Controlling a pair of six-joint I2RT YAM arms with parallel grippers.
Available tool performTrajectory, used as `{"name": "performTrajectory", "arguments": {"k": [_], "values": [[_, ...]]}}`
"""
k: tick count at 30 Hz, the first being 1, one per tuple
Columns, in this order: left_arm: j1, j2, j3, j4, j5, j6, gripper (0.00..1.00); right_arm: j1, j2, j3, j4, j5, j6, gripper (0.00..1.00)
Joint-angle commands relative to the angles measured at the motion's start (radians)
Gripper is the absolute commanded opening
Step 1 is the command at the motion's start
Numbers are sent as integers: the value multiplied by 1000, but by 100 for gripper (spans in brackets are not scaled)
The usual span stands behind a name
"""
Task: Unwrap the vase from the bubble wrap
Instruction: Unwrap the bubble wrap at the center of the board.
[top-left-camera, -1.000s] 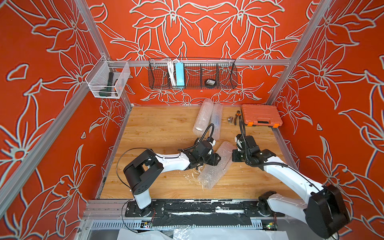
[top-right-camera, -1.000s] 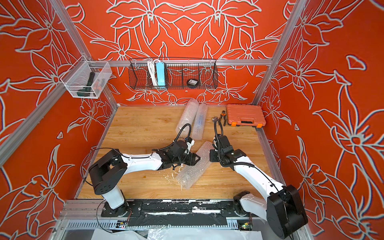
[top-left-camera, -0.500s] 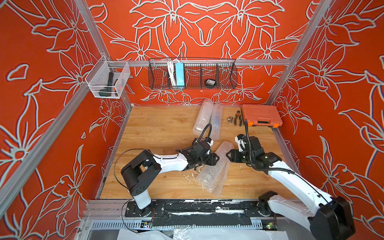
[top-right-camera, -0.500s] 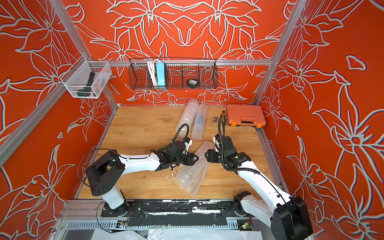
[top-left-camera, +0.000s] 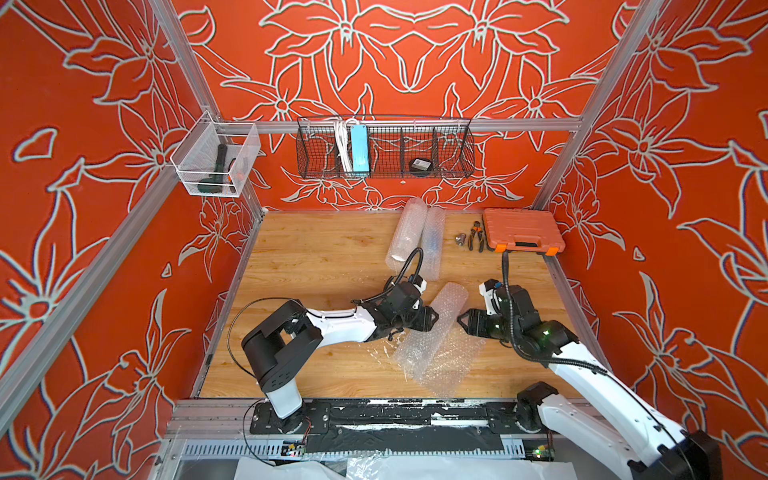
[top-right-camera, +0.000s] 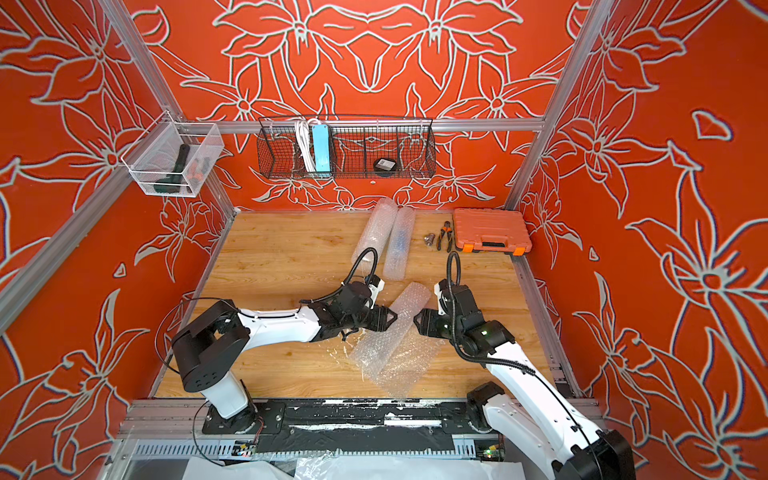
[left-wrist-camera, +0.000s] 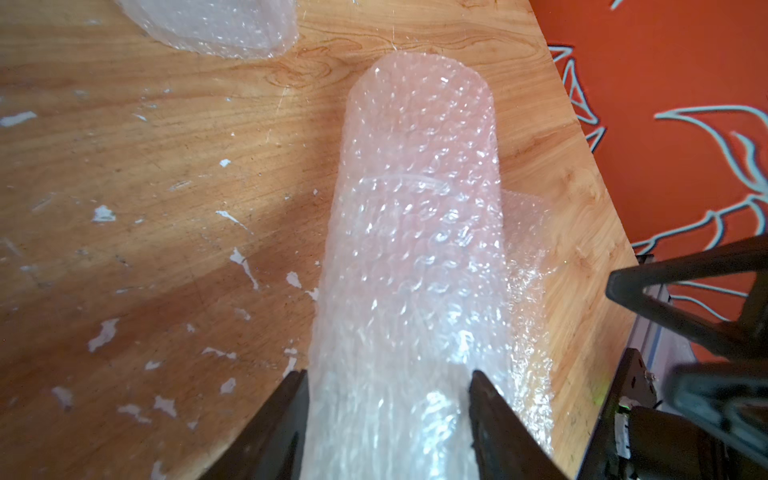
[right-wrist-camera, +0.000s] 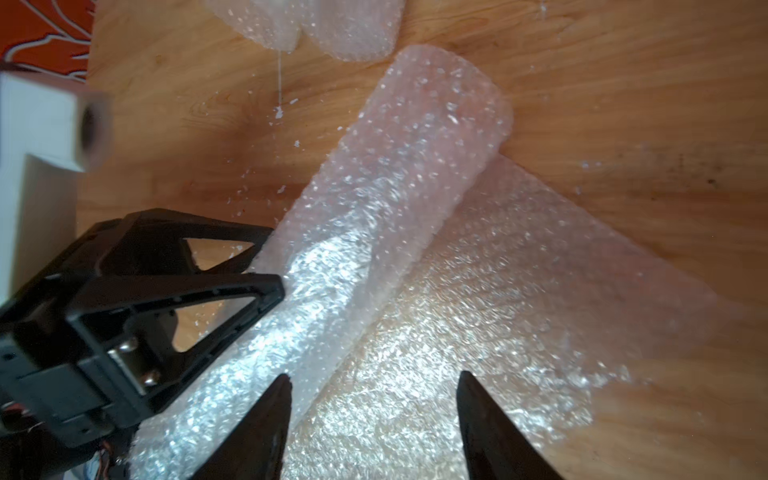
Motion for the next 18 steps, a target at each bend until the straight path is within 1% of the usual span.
{"name": "performTrajectory", "arguments": {"k": [1,5,8,13,18], "values": [[1,0,-35,-115,-15,4,58,-4,-11,-51,-89,111,77,60],[1,-2,-32,-118,-14,6,58,-4,23,-114,-44,93,129,55],[1,-5,-32,-121,-18,7,58,-4,35,-141,-24,95,159,55],[1,-10,-30,-130,-30,9,58,-4,5,-155,-56,136,207,55],[1,-19,-37,-132,-40,6,58,-4,-1,-187,-46,135,242,55]]}}
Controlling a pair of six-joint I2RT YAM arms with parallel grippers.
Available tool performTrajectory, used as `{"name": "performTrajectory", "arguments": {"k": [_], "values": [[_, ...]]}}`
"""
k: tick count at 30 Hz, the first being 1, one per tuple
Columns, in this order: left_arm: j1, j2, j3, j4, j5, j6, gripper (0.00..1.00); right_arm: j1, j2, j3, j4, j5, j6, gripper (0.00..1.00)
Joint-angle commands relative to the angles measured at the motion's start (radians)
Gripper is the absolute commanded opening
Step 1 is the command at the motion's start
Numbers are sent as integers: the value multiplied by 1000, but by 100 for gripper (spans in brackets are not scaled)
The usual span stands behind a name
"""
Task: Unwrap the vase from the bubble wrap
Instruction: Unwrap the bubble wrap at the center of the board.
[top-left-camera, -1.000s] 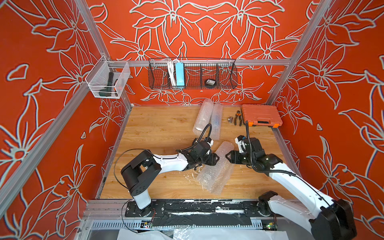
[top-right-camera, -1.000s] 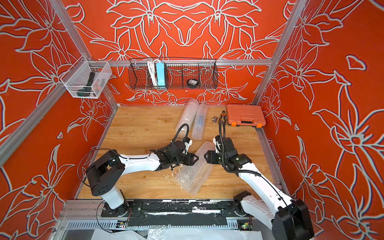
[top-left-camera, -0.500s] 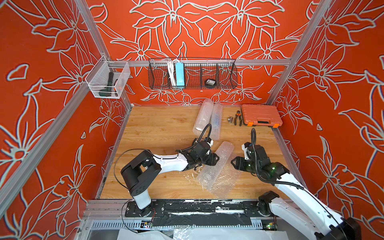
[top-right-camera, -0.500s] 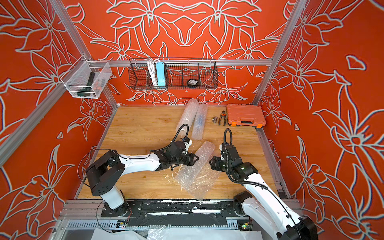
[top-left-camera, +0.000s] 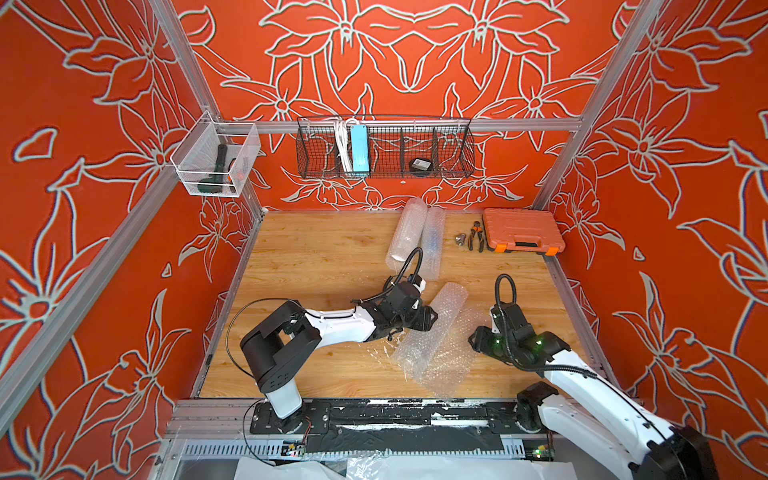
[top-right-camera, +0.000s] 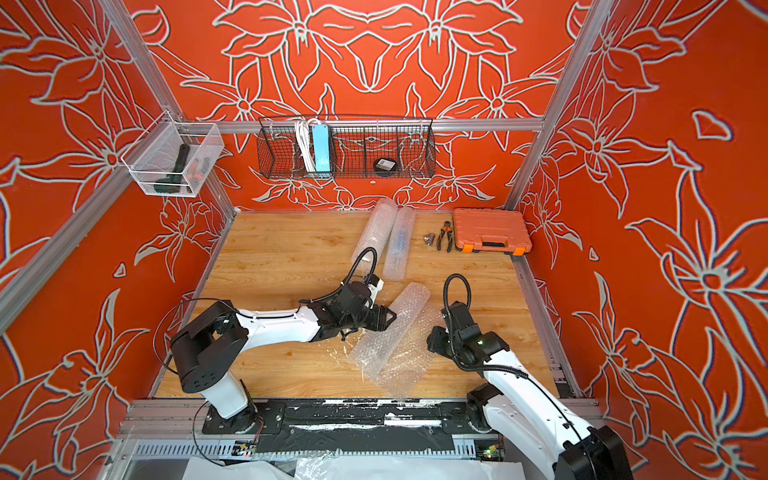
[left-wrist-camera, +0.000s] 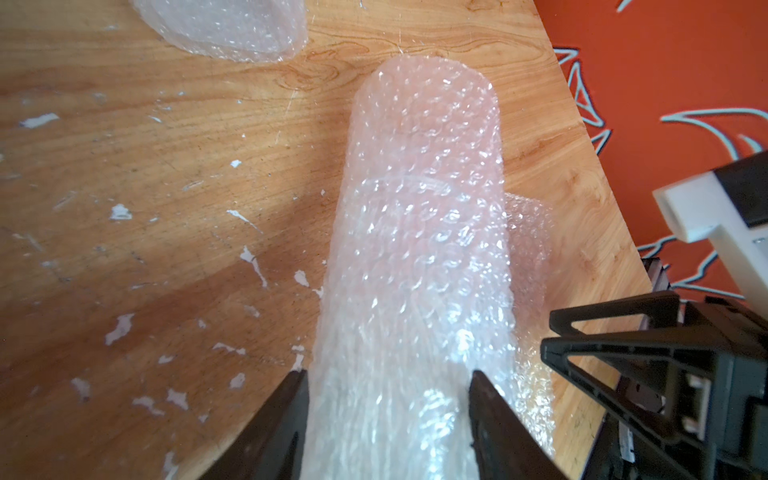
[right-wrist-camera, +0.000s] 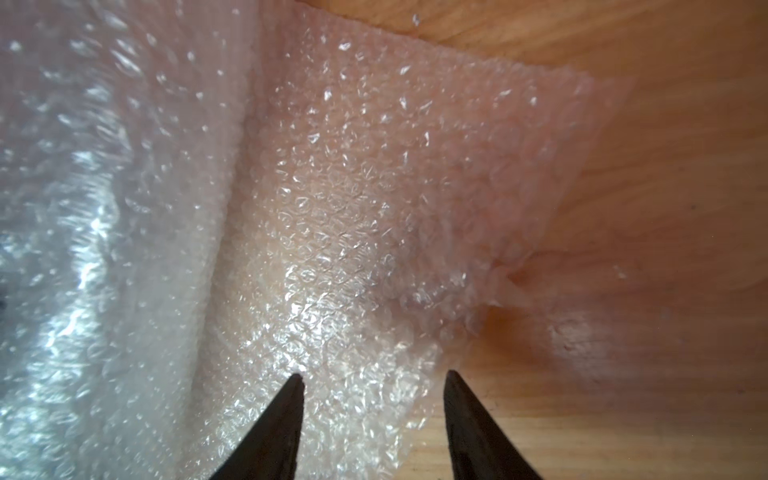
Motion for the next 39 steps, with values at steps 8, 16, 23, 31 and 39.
{"name": "performTrajectory", "arguments": {"k": [8,16,23,31,39], "values": [[1,-15,-48,-96,10,10,58,-4,104,-61,115,-54,31,46],[1,-66,-96,-86,15,-7,58,-4,189,-23,197,-54,-26,6],[1,-150,-146,-98,-25,-22,60,-4,369,105,249,-80,-155,0],[3,-227,-142,-175,-104,3,74,-3,526,273,231,-118,-288,0],[-7,-290,-110,-242,-160,50,90,-3,549,331,193,-119,-325,0]]}}
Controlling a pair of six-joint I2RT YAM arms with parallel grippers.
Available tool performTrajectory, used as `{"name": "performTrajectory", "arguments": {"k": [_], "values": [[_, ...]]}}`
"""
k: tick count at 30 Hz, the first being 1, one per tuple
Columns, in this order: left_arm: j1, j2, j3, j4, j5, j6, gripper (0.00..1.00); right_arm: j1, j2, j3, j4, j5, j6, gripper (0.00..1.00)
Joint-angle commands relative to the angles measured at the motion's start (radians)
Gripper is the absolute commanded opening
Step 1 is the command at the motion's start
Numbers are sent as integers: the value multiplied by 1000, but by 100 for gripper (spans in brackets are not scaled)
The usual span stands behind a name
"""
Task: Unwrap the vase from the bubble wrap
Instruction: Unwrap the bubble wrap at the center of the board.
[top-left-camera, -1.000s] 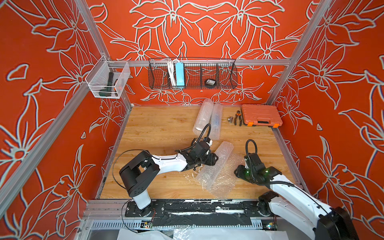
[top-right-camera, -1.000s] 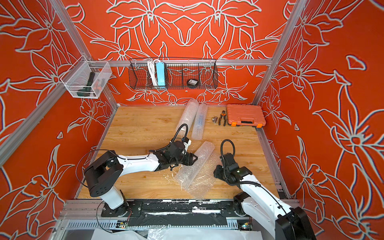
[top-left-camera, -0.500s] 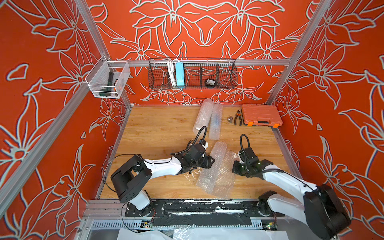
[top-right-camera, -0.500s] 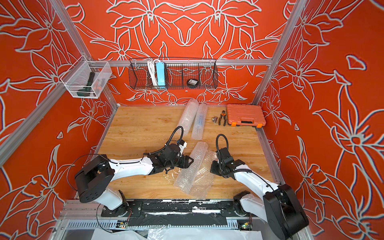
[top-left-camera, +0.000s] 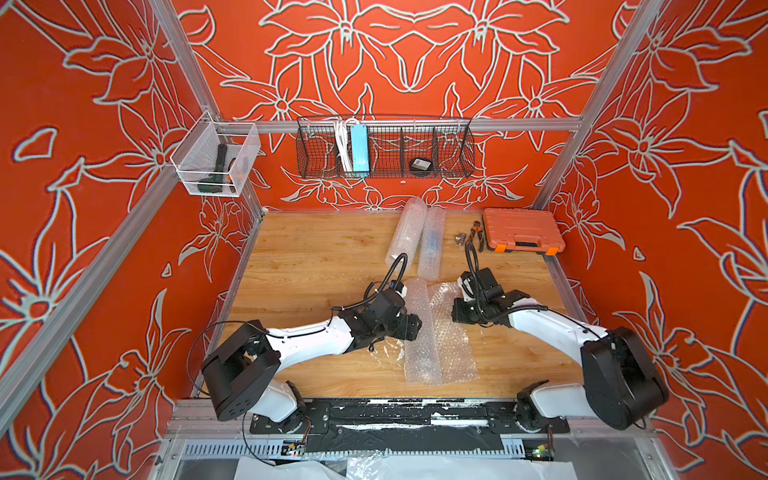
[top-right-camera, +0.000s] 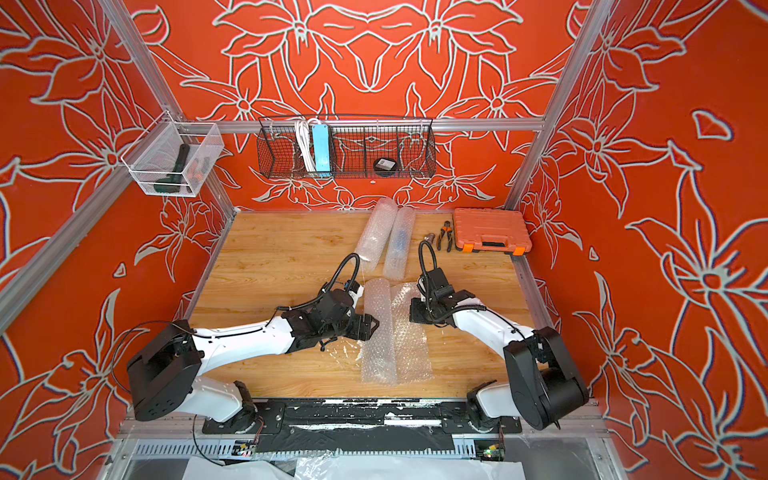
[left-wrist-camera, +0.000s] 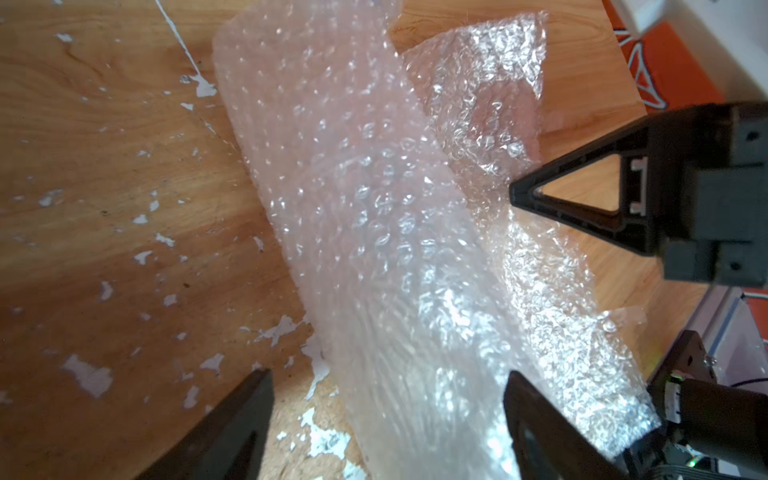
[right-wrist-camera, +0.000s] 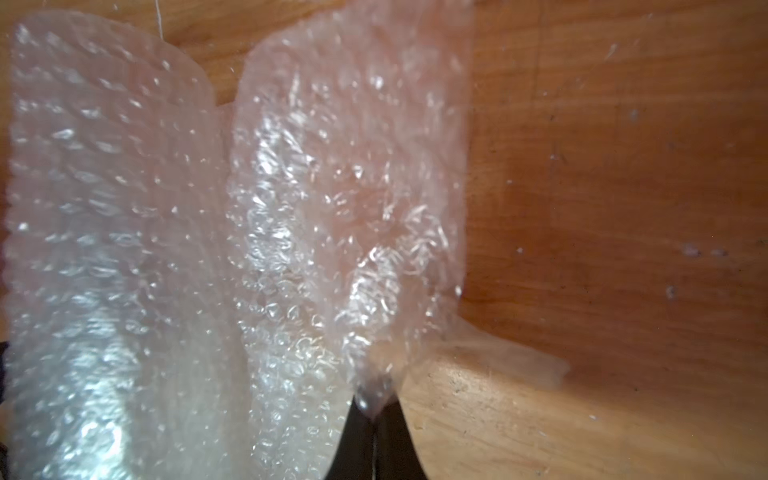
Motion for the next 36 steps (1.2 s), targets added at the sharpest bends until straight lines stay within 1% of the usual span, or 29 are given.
{"name": "performTrajectory", "arguments": {"k": [1,5,9,14,18,21,25,32,36], "values": [[-11,-39,32,-53,-52,39,93,-3,-1,21,-32,-3,-33,0],[-24,-28,61,-78,-59,49,98,-3,-26,19,-44,-9,-35,0],[-41,22,92,-94,-39,51,98,-1,-51,14,-45,-19,-26,0],[-62,80,122,-119,-44,62,97,-2,-71,17,-56,-21,-26,0],[-61,95,113,-119,-40,90,94,-2,-82,17,-61,-9,-27,0],[-59,100,100,-137,-60,105,85,-1,-94,17,-74,6,-30,0],[-45,63,59,-150,-99,99,83,-1,-129,19,-90,14,-30,0],[31,-44,-41,-112,-55,101,79,-1,-189,43,-123,12,-27,0],[66,-95,-85,-107,-50,100,77,-1,-218,63,-138,-1,-25,0]]}}
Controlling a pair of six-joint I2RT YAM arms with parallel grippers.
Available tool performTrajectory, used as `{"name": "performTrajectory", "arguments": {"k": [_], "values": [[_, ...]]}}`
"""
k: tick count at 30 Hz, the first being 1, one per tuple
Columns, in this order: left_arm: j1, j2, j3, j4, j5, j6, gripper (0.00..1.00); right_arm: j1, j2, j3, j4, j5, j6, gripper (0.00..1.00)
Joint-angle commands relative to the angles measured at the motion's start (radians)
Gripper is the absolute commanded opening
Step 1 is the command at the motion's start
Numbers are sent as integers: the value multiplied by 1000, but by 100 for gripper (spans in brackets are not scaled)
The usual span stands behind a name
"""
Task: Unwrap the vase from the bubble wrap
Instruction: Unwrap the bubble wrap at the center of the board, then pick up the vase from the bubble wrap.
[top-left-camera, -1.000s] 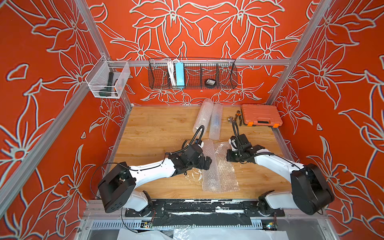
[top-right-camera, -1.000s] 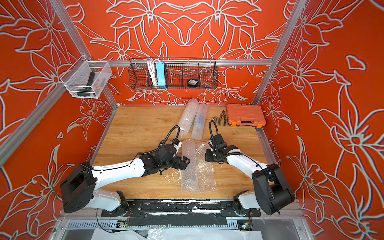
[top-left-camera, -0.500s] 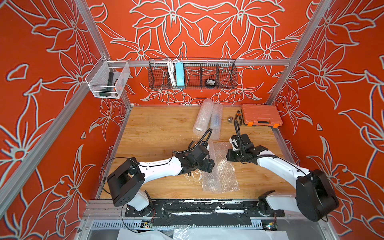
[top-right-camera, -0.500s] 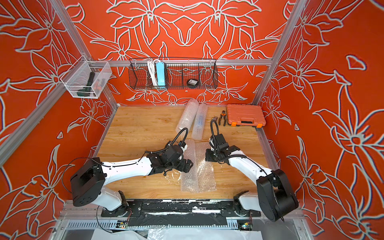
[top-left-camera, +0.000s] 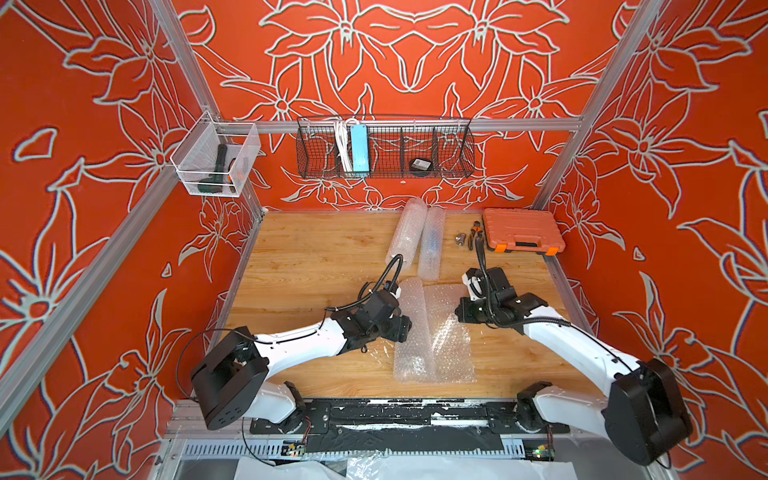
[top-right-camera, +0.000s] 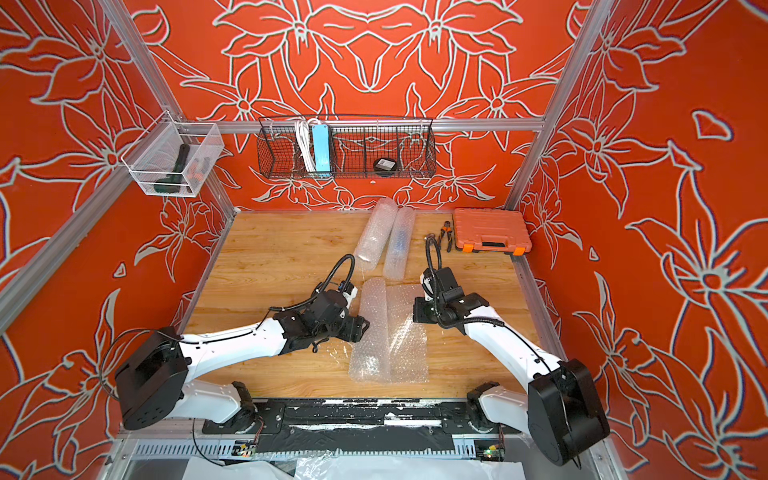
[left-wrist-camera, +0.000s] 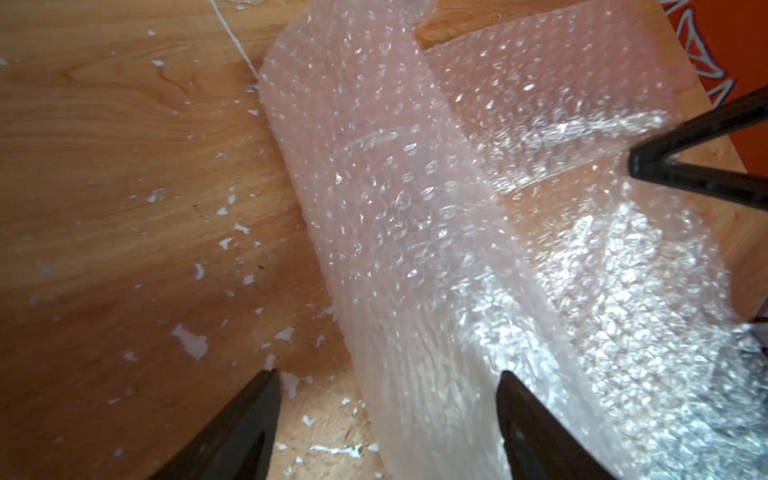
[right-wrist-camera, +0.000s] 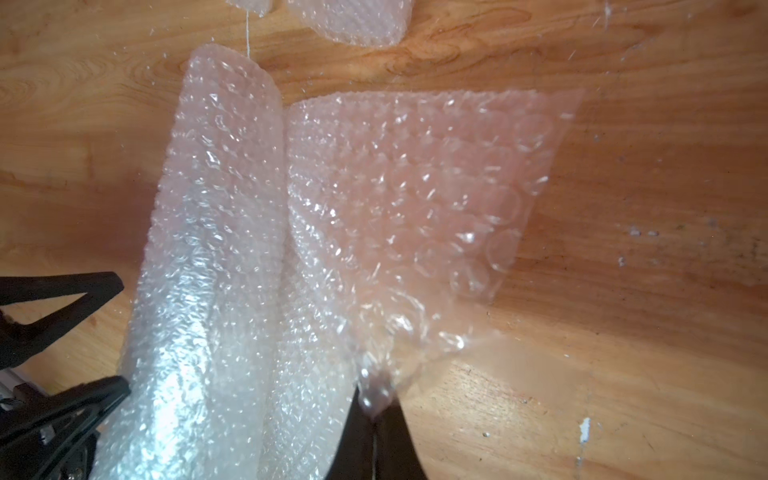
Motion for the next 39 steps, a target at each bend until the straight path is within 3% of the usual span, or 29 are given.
{"name": "performTrajectory", "arguments": {"k": [1,9,16,25,39], "values": [[30,-35,-43,-42,-13,10,76,-1,-37,44,-26,12,-6,0],[77,-163,-71,-130,-164,-8,76,0,-62,83,-12,-66,-11,0],[91,-285,-27,-197,-212,31,78,4,-55,106,-21,-68,-17,0],[91,-229,18,-158,-15,96,80,8,-33,80,-5,-58,-14,0],[94,-28,102,-267,84,77,98,8,-29,59,11,-45,-13,0]]}}
